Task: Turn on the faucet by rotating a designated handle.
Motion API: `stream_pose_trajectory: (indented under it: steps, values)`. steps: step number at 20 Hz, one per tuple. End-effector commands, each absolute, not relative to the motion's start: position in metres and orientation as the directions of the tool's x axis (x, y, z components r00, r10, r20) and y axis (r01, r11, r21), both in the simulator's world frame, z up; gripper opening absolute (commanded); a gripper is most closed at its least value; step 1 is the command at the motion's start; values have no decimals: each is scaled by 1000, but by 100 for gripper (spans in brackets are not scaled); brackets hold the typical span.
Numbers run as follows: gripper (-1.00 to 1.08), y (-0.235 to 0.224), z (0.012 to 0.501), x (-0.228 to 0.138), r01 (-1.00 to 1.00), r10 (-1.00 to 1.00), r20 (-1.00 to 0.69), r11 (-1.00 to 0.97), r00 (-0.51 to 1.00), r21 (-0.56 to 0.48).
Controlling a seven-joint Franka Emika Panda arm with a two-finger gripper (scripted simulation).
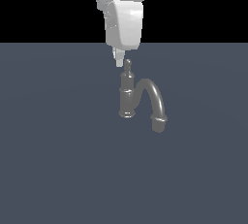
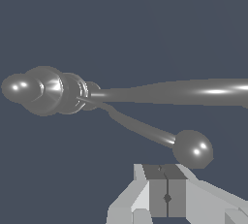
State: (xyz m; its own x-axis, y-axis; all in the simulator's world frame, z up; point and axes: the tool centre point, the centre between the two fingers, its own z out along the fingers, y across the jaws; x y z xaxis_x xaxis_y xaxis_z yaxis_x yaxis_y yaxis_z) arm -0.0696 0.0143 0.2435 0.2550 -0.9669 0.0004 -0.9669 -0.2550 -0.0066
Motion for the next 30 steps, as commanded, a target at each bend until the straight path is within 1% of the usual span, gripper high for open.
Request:
stream_pose_trajectory:
  steps: [1,18,19,20,30]
  values:
    - [-100,-1,243,-67,-969,-969,1,-245,245,-6]
    - [-100,-87,242,-49,-972,-972,0,-234,234,0]
    - [-100,-87,242,-49,-972,-972,0,-234,234,0]
    - [-100,-67,243,-48,-965,-965,-3,-261,261,-4]
    - [-100,-86,243,-24,-967,-967,-2,-254,254,-3]
